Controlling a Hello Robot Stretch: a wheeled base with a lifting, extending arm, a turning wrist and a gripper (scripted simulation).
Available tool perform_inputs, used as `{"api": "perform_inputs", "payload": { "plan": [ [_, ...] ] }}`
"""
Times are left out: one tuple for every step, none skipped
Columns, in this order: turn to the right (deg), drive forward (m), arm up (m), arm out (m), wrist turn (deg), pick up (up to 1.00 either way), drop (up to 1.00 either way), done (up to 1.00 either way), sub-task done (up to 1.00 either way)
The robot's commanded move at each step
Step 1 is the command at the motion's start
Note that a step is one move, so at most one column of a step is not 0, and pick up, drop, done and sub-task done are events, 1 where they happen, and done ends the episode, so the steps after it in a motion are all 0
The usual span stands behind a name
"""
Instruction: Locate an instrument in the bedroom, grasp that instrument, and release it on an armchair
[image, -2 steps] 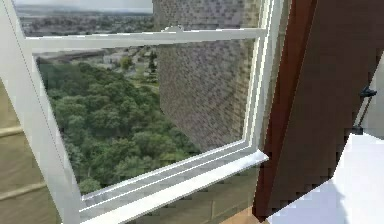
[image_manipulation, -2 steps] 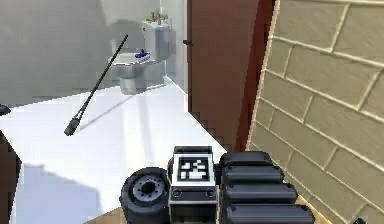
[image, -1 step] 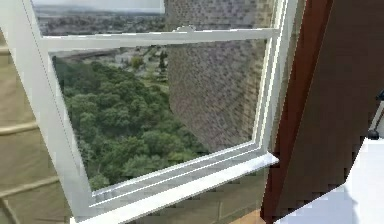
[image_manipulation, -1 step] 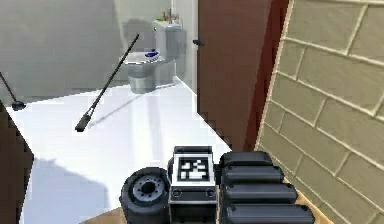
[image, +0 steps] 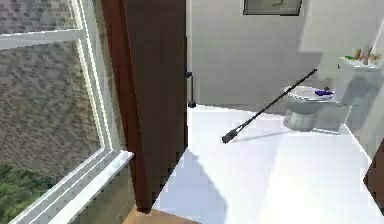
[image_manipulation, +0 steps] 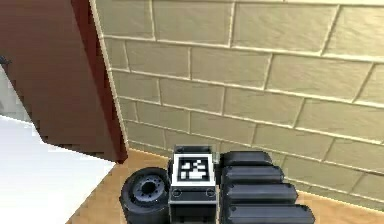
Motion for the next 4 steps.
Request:
{"api": "perform_inputs", "payload": {
  "plan": [
    [45.0, 0.0, 0.0, 0.0, 0.0, 0.0, 0.0, 0.0, 0.0],
    [45.0, 0.0, 0.0, 0.0, 0.0, 0.0, 0.0, 0.0, 0.0],
    [45.0, 0.0, 0.0, 0.0, 0.0, 0.0, 0.0, 0.0, 0.0],
    [45.0, 0.0, 0.0, 0.0, 0.0, 0.0, 0.0, 0.0, 0.0]
  ]
}}
